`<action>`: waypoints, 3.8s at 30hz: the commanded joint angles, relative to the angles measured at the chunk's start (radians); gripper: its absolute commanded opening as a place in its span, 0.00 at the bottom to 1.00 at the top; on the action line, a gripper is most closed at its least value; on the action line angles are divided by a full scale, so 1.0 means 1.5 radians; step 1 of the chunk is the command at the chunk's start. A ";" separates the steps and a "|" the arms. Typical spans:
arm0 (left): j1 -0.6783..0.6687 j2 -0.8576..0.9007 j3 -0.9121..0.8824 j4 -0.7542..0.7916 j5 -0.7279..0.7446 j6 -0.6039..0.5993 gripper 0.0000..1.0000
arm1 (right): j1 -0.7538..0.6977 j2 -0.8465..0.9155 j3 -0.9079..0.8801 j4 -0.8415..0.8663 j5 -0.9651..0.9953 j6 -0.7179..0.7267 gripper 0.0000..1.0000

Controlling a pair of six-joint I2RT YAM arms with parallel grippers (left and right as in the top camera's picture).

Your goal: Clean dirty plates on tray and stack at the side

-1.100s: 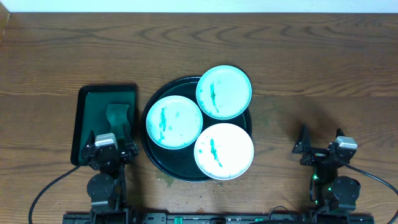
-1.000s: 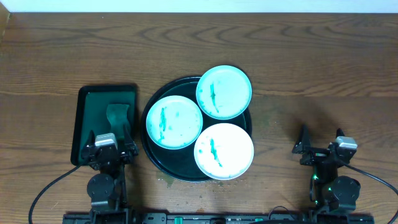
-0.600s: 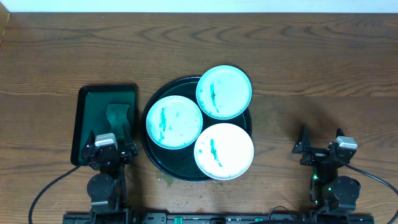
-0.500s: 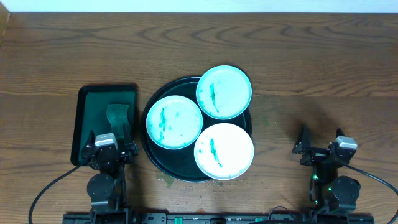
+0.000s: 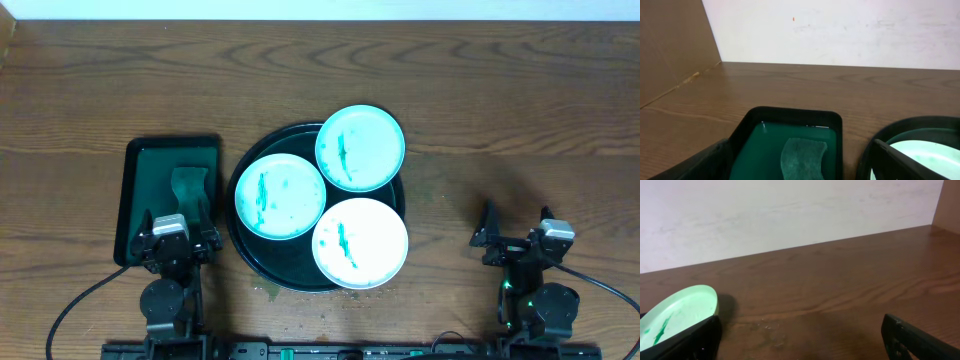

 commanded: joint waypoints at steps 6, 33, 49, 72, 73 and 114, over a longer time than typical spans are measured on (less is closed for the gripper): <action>0.002 0.001 -0.009 -0.027 -0.011 0.006 0.87 | -0.003 -0.002 -0.003 0.002 0.010 0.007 0.99; 0.002 0.445 0.456 -0.195 0.095 -0.006 0.87 | -0.003 0.193 0.225 -0.004 -0.116 0.022 0.99; 0.002 0.851 0.977 -0.716 0.104 -0.007 0.87 | -0.003 0.771 0.743 -0.441 -0.263 0.019 0.99; 0.055 0.908 0.977 -0.750 0.026 -0.142 0.87 | 0.403 1.209 1.021 -0.494 -0.162 0.250 0.39; 0.061 0.909 0.977 -0.753 0.026 -0.142 0.87 | 0.416 1.223 1.028 -0.503 -0.153 0.257 0.39; 0.094 1.053 0.931 -0.782 0.031 -0.124 0.85 | 0.511 1.453 1.030 -0.445 -0.115 0.286 0.01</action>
